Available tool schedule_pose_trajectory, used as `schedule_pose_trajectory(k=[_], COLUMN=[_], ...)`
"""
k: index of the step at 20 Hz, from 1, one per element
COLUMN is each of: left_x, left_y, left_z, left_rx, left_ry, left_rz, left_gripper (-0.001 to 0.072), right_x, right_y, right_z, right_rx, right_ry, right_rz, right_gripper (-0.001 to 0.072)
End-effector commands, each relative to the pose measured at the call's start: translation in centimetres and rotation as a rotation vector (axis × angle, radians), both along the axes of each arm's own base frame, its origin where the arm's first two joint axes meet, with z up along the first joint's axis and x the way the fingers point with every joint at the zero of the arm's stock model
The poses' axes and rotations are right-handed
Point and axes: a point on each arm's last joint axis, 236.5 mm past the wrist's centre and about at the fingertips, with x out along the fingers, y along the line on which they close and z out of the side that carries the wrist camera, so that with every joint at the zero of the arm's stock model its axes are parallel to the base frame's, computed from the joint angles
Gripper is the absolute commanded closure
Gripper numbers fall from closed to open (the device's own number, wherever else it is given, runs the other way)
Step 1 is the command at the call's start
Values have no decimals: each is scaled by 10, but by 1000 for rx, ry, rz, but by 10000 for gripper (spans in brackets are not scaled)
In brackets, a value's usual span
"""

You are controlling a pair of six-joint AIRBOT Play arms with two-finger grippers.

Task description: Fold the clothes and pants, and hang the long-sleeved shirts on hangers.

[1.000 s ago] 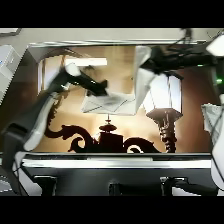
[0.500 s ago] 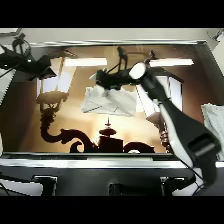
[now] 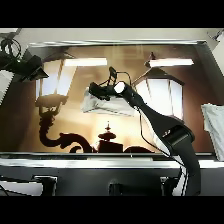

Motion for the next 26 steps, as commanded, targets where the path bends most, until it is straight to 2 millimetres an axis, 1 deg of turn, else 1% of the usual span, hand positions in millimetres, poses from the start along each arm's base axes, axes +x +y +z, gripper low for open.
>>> schedule_pose_trajectory(k=[1, 3, 4, 5, 6, 7, 8, 9, 11, 12, 13, 14, 15, 16, 17, 18, 19, 20, 22, 24, 26], left_x=[-1, -1, -1, -1, -1, -1, -1, -1, -2, -2, -2, -2, -2, -2, -2, -2, -2, -2, -2, -2, -2], left_y=[1, 1, 1, 1, 1, 1, 1, 1, 1, 1, 1, 1, 1, 1, 1, 1, 1, 1, 1, 1, 1], left_z=[0, 0, 0, 0, 0, 0, 0, 0, 0, 0, 0, 0, 0, 0, 0, 0, 0, 0, 0, -1, -1], left_rx=[2, 1, 1, 2, 3, 4, 4, 5, 5, 5, 5, 8, 11, 11, 11, 13, 14, 14, 14, 14, 14], left_ry=[2, 2, 2, 2, 0, -1, -1, -1, 1, 4, 5, 2, -1, -1, -1, -3, -4, -4, -4, -3, -3], left_rz=[1, 1, 1, 1, -3, -6, -6, -6, -7, -7, -8, -14, -20, -20, -20, -24, -28, -28, -27, -27, -27], left_gripper=[693, 693, 692, 692, 692, 693, 693, 692, 693, 692, 692, 692, 692, 692, 692, 692, 692, 692, 692, 692, 692], right_x=[6, 7, 7, 8, 9, 10, 11, 11, 8, 4, 0, -5, -9, -13, -17, -21, -25, -25, -20, -23, -28], right_y=[3, -1, -7, -20, -41, -69, -103, -144, -220, -252, -282, -305, -319, -329, -334, -334, -331, -326, -315, -309, -301], right_z=[1, 15, 28, 40, 54, 63, 67, 69, 64, 57, 48, 38, 31, 22, 10, -3, -16, -25, -39, -55, -65], right_rx=[38, 40, 40, 35, 18, -16, -65, -122, -188, -200, -204, -191, -170, -155, -147, -141, -130, -105, -56, -42, -28], right_ry=[8, -19, -36, -47, -53, -49, -45, -29, 20, 54, 92, 127, 146, 154, 165, 186, 208, 219, 228, 259, 285], right_rz=[-31, -21, -8, 6, 26, 44, 64, 78, 101, 111, 108, 101, 101, 108, 116, 128, 145, 151, 148, 166, 189], right_gripper=[258, 151, 152, 152, 151, 110, 54, 50, 49, 47, 41, 41, 41, 41, 40, 40, 40, 41, 41, 41, 41])
